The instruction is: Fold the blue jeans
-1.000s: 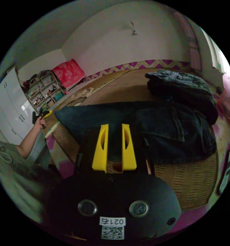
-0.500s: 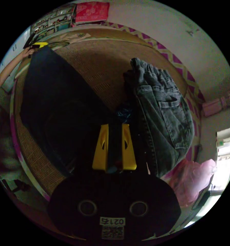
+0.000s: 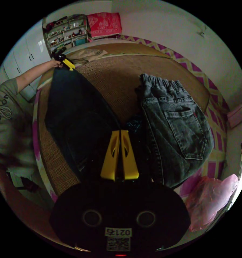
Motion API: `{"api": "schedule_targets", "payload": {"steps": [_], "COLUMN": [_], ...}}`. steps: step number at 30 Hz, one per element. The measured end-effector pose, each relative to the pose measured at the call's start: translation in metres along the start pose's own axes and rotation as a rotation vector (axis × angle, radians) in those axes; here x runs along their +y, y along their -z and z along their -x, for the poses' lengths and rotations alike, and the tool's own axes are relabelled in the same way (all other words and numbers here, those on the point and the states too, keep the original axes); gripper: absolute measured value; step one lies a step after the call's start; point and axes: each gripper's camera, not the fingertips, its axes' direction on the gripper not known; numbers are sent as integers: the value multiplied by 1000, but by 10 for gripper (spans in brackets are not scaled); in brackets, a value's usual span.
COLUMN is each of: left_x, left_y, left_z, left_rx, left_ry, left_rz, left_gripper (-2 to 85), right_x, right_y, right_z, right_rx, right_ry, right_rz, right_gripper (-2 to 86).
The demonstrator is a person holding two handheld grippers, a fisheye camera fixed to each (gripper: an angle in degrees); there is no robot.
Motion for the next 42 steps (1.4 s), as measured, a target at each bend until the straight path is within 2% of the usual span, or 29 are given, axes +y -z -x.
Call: {"api": "schedule_targets", "payload": {"steps": [8, 13, 16, 20, 22, 27, 30, 32, 34, 37, 38, 40, 42], "left_x": [62, 156, 212, 261, 285, 325, 343, 355, 374, 386, 386, 385, 385], "left_y": [91, 175, 189, 167, 132, 93, 106, 123, 146, 154, 153, 143, 142], "left_z": [-59, -163, -219, -265, -276, -273, -278, -279, -269, -244, -240, -228, -228], "left_rx": [-63, -123, -91, 0, 69, 165, 192, 153, -14, -233, -249, -288, -330], "left_ry": [-87, -202, -211, -138, -48, 153, 173, 200, 370, 624, 640, 678, 678], "left_rz": [-294, -455, -447, -389, -351, -433, -471, -518, -585, -490, -460, -357, -363], "left_gripper": [-9, -9, -9, -9, -9, -9, -8, -8, -2, 36, 39, 34, 11], "right_x": [26, 100, 148, 192, 214, 237, 239, 234, 224, 208, 207, 213, 219], "right_y": [71, 189, 218, 200, 165, 112, 113, 115, 122, 149, 160, 212, 228], "right_z": [45, 143, 211, 273, 287, 273, 268, 270, 269, 261, 258, 233, 208], "right_rx": [17, 15, 6, -34, -71, -140, -144, -119, -118, -107, -96, -55, -14], "right_ry": [1, 90, 137, 122, 63, -65, -90, -81, -83, -69, -73, -163, -262], "right_rz": [-127, -327, -293, -169, -103, -109, -121, -94, -46, 37, 2, -278, -410], "right_gripper": [-10, -10, -10, -10, -10, -10, -8, -5, 1, 10, 16, 51, 72]}}
